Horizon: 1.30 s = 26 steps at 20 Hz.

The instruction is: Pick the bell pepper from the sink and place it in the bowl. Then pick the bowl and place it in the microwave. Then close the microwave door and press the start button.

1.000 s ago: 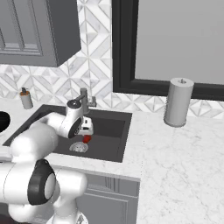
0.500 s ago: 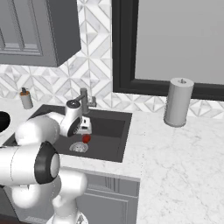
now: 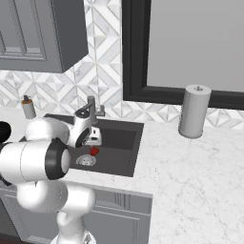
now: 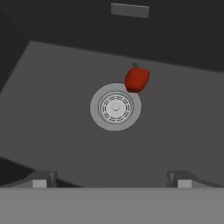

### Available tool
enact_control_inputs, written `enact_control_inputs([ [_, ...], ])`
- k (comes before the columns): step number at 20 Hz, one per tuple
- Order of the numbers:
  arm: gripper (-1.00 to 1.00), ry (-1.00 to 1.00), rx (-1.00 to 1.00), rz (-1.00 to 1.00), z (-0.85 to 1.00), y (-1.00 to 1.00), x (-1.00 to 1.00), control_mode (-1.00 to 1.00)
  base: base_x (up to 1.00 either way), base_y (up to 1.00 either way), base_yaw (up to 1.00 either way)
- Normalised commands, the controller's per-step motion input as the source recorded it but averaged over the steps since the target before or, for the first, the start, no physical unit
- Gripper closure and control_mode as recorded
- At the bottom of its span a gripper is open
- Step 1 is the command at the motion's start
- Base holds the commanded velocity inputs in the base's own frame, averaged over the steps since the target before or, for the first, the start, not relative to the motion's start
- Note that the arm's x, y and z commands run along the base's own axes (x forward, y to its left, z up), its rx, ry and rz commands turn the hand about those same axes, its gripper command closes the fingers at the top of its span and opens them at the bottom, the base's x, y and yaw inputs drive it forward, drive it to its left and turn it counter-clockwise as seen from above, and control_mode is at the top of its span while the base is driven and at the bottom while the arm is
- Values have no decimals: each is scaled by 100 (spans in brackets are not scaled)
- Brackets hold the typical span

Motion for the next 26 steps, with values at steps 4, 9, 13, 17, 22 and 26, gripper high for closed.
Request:
enact_control_inputs([
  [4, -100, 0, 0, 2, -39, 0, 17, -100, 0, 0, 0],
  [9, -100, 0, 0, 1, -29, 0, 28, -100, 0, 0, 0],
  [13, -100, 0, 0, 0, -6, 0, 32, -100, 0, 0, 0],
  [17, -100, 0, 0, 0, -2, 1, 35, -100, 0, 0, 0],
  [22, -100, 0, 0, 0, -16, 3, 26, -100, 0, 0, 0],
  [26, -100, 0, 0, 0, -49, 0, 38, -100, 0, 0, 0],
])
